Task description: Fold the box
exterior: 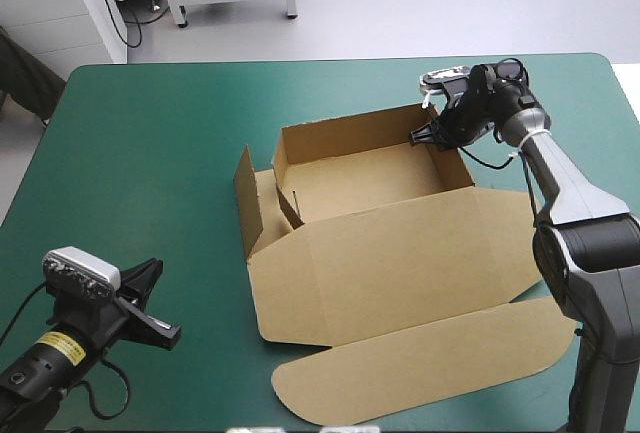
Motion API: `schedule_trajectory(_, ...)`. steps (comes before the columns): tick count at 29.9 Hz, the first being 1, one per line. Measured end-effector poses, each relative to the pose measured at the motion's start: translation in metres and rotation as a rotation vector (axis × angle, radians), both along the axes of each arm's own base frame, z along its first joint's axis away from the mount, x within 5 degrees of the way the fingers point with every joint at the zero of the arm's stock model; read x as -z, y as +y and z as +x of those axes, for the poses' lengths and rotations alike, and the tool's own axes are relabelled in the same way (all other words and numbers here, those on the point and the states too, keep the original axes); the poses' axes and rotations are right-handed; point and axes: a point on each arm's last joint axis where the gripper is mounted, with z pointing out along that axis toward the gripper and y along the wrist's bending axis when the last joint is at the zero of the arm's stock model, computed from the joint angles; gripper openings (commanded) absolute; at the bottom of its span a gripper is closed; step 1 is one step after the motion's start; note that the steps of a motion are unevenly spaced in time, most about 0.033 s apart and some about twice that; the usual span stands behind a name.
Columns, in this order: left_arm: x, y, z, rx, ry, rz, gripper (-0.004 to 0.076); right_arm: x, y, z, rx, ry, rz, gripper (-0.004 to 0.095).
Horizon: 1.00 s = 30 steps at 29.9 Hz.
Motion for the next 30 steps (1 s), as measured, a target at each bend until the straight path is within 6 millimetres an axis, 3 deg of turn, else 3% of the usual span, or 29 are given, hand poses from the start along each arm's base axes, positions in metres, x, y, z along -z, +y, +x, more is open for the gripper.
schedule_trajectory(3, -0.001, 0.001, -0.003, 0.000, -0.010, -0.004, 0.0007, -0.002, 0.001, 0.000, -0.033, 0.004, -0.002, 0.0204)
schedule_trajectory(7, -0.001, 0.002, -0.004, 0.000, -0.012, -0.006, 0.0007, 0.012, 0.002, -0.002, -0.065, 0.128, -0.025, 0.0429)
schedule_trajectory(9, -0.001, 0.002, -0.004, 0.000, -0.010, -0.005, 0.0007, 0.006, 0.002, 0.000, -0.067, 0.117, -0.017, 0.0484)
schedule_trajectory(17, -0.001, 0.002, -0.005, 0.002, -0.005, 0.001, 0.0007, -0.036, 0.001, -0.004, -0.062, 0.009, -0.007, 0.0493)
schedule_trajectory(26, 0.000, 0.002, -0.005, 0.003, -0.002, 0.006, 0.0007, -0.122, -0.011, -0.047, -0.048, -0.187, -0.019, 0.0493)
schedule_trajectory(30, 0.001, 0.002, -0.005, 0.005, 0.010, 0.014, 0.0007, -0.140, -0.013, -0.058, -0.047, -0.232, -0.013, 0.0493)
